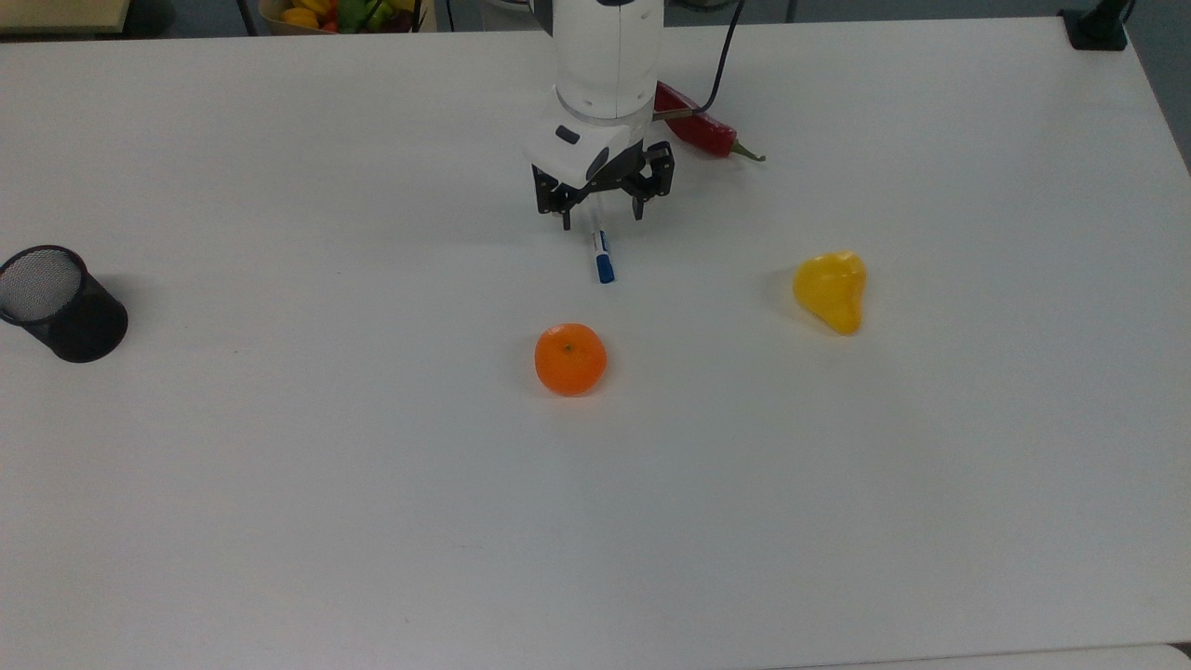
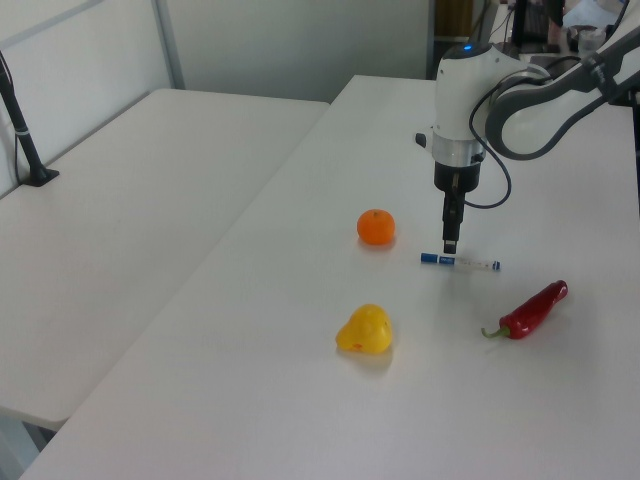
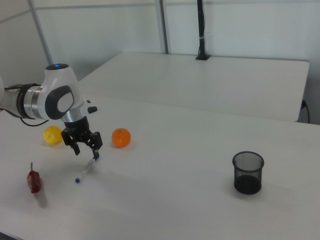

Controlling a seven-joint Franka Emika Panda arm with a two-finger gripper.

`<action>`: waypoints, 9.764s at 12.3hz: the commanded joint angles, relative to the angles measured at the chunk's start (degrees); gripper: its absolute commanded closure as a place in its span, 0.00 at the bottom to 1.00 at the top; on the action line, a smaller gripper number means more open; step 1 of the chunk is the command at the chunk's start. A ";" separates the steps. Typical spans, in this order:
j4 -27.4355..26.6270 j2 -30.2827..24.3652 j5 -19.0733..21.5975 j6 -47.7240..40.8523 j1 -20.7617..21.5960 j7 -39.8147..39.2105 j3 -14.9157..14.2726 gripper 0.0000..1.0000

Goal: Place marker
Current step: 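Close the gripper on the white marker's body, then lift the marker and carry it toward the black mesh pen cup, then lower the marker upright into the black mesh pen cup, then open the gripper and raise it away from the cup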

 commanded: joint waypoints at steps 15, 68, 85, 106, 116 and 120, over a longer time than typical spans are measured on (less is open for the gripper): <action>-3.75 2.16 -4.45 5.09 0.80 1.43 0.44 1.00; 13.83 13.48 4.60 51.31 -23.89 0.46 -22.94 1.00; 17.35 21.50 6.18 56.07 -21.52 1.25 -21.89 0.07; 27.70 -10.76 6.97 -28.63 -16.33 2.39 -15.83 0.00; 26.50 -13.22 6.45 -32.97 -15.90 2.41 -0.09 0.00; 25.26 -12.87 5.48 -31.74 -14.84 -9.02 -0.35 0.00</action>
